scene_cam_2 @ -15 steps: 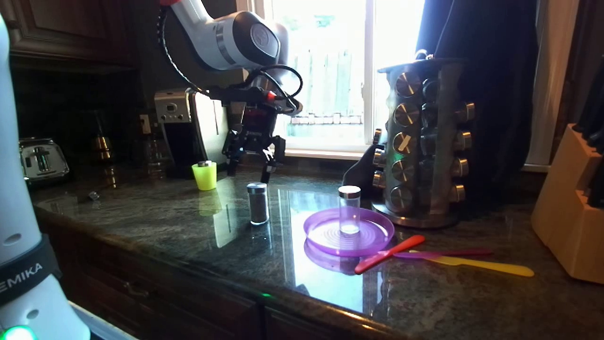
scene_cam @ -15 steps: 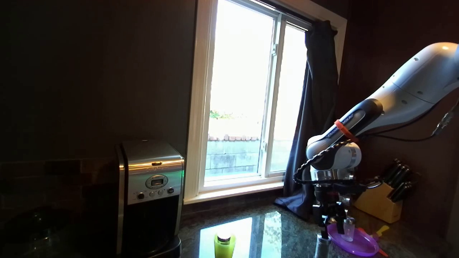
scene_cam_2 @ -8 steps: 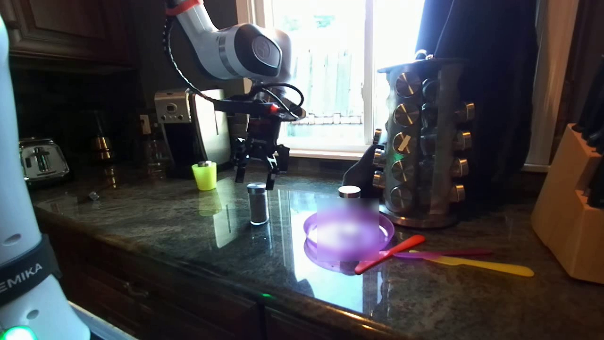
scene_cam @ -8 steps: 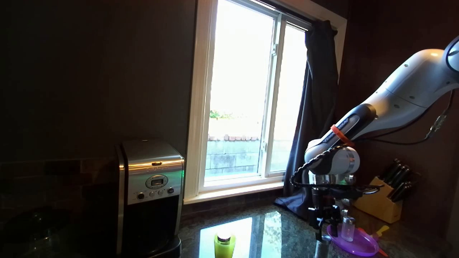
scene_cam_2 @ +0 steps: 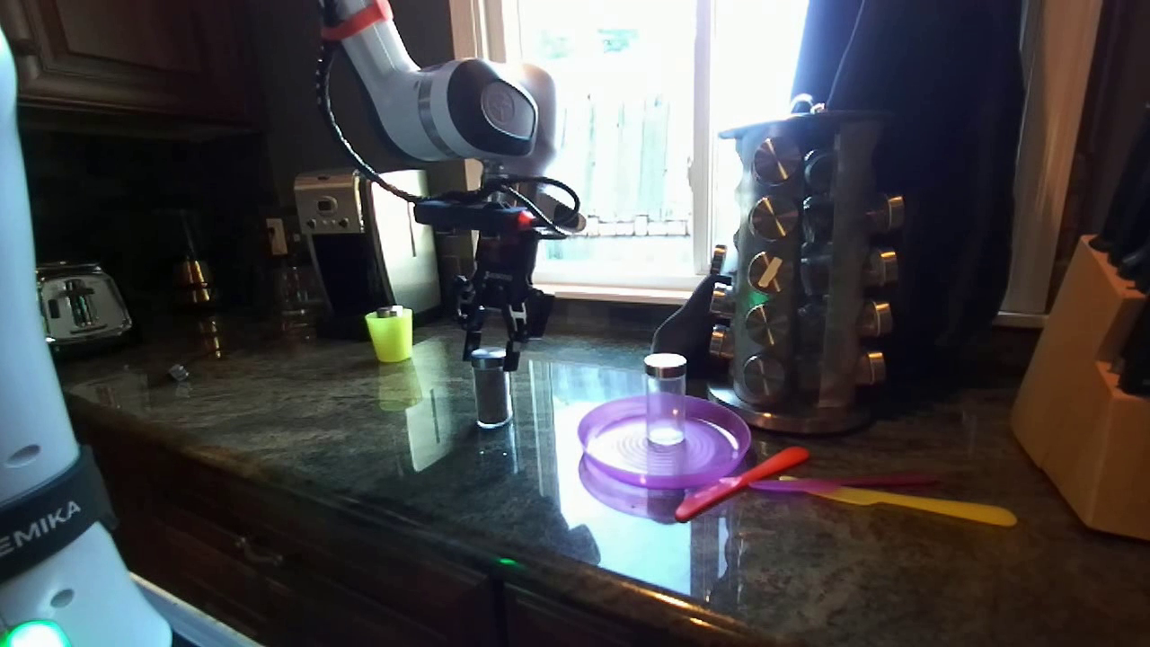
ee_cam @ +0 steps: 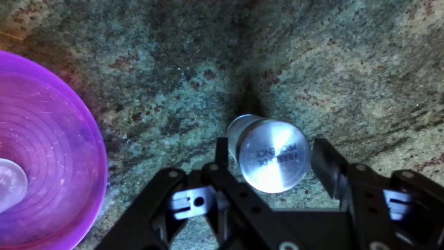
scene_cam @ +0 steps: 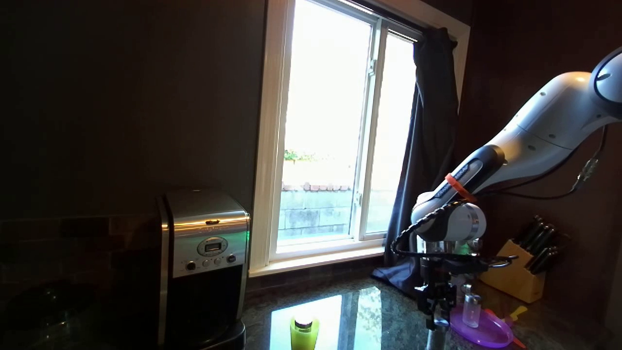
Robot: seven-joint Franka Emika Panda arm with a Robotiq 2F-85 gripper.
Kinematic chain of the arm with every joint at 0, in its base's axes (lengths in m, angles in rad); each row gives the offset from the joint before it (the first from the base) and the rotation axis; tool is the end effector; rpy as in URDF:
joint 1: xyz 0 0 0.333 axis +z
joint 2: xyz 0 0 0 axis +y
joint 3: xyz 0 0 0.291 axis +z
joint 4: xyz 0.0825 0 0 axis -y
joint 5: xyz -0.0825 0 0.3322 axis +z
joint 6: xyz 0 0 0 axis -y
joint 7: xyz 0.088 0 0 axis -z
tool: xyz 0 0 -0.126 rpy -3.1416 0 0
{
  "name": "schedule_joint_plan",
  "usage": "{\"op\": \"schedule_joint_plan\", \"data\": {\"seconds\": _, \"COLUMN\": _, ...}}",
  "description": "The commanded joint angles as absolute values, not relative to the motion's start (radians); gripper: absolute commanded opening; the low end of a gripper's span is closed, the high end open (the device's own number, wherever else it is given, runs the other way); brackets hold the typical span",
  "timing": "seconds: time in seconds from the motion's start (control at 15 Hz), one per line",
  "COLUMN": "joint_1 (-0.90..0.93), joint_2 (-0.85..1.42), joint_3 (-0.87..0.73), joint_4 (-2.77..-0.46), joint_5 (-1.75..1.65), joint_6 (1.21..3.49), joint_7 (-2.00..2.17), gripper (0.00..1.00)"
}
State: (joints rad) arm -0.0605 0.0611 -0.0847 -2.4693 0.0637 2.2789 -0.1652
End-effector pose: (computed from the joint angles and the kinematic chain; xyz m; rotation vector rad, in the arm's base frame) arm 0.4082 -0.0576 0.2499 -3.0429 0.0427 0.3705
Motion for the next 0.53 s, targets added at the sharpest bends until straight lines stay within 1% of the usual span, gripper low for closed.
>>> {"op": "schedule_joint_plan", "data": {"seconds": 0.0, "joint_1": -0.069, "joint_2": 0.078, "joint_3": -0.077, "joint_4": -2.479, "joint_5": 0.080, "joint_6": 2.335, "joint_7": -0.178, "gripper": 0.61}}
{"op": "schedule_joint_plan", "data": {"seconds": 0.07, "joint_1": -0.069, "joint_2": 0.082, "joint_3": -0.076, "joint_4": -2.478, "joint_5": 0.083, "joint_6": 2.338, "joint_7": -0.180, "gripper": 0.61}}
{"op": "schedule_joint_plan", "data": {"seconds": 0.13, "joint_1": -0.069, "joint_2": 0.086, "joint_3": -0.076, "joint_4": -2.477, "joint_5": 0.079, "joint_6": 2.345, "joint_7": -0.178, "gripper": 0.59}}
{"op": "schedule_joint_plan", "data": {"seconds": 0.2, "joint_1": -0.069, "joint_2": 0.089, "joint_3": -0.075, "joint_4": -2.476, "joint_5": 0.082, "joint_6": 2.346, "joint_7": -0.181, "gripper": 0.61}}
{"op": "schedule_joint_plan", "data": {"seconds": 0.33, "joint_1": -0.069, "joint_2": 0.094, "joint_3": -0.075, "joint_4": -2.476, "joint_5": 0.079, "joint_6": 2.349, "joint_7": -0.179, "gripper": 0.60}}
{"op": "schedule_joint_plan", "data": {"seconds": 0.4, "joint_1": -0.070, "joint_2": 0.096, "joint_3": -0.075, "joint_4": -2.476, "joint_5": 0.080, "joint_6": 2.344, "joint_7": -0.179, "gripper": 0.55}}
{"op": "schedule_joint_plan", "data": {"seconds": 0.47, "joint_1": -0.069, "joint_2": 0.098, "joint_3": -0.075, "joint_4": -2.475, "joint_5": 0.078, "joint_6": 2.339, "joint_7": -0.174, "gripper": 0.55}}
